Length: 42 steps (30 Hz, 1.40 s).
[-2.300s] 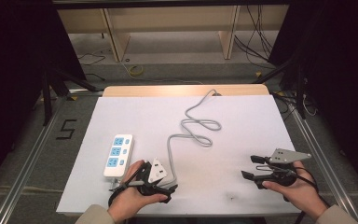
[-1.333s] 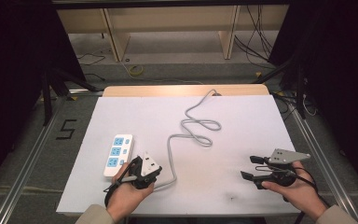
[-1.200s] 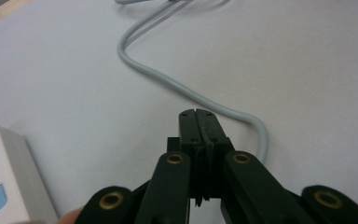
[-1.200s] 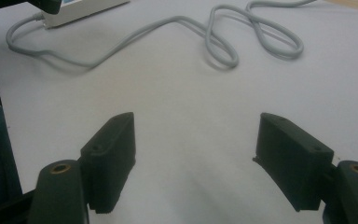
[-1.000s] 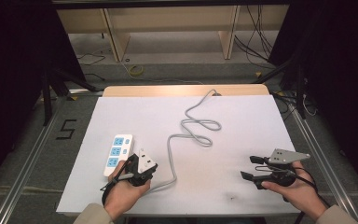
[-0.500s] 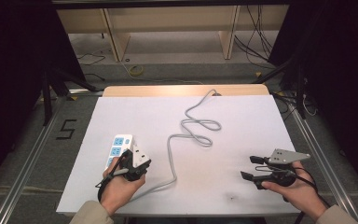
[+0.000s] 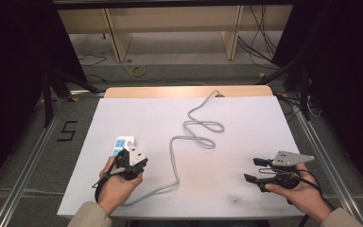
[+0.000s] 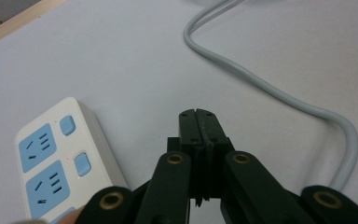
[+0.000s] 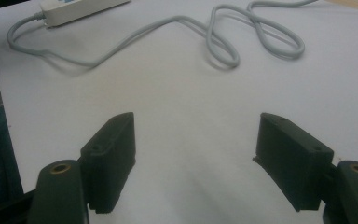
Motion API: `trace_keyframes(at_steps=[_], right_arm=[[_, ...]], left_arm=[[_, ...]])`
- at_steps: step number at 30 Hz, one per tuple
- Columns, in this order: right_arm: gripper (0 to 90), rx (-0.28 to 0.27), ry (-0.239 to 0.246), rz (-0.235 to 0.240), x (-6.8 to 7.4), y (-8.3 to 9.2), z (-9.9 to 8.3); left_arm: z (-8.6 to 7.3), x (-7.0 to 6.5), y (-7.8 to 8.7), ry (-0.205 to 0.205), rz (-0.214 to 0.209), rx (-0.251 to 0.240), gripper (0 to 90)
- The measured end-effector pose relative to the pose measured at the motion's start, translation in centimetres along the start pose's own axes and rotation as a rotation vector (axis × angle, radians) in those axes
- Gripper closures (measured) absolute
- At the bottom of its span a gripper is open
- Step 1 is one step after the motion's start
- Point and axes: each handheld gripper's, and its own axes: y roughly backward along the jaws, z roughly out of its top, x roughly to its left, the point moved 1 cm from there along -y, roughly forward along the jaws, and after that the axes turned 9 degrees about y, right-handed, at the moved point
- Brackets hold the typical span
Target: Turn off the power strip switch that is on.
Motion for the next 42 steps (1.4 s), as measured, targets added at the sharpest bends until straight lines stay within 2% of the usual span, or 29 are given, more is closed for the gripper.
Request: trace_keyframes(at_steps=[10,27,42], right_arm=[[28.9,0.001,-0.001,0.000,0.0,0.0,0.0],[28.9,0.004,-0.001,0.002,0.0,0.0,0.0],[28.9,0.005,-0.001,0.002,0.0,-0.1,0.0]], left_arm=[[0.0,1.0,-0.3,0.038,0.019,0.015,89.9],[-0.2,3.4,-0.9,0.087,0.078,0.039,89.9],[-0.6,5.0,-1.8,0.133,0.101,0.070,90.0]])
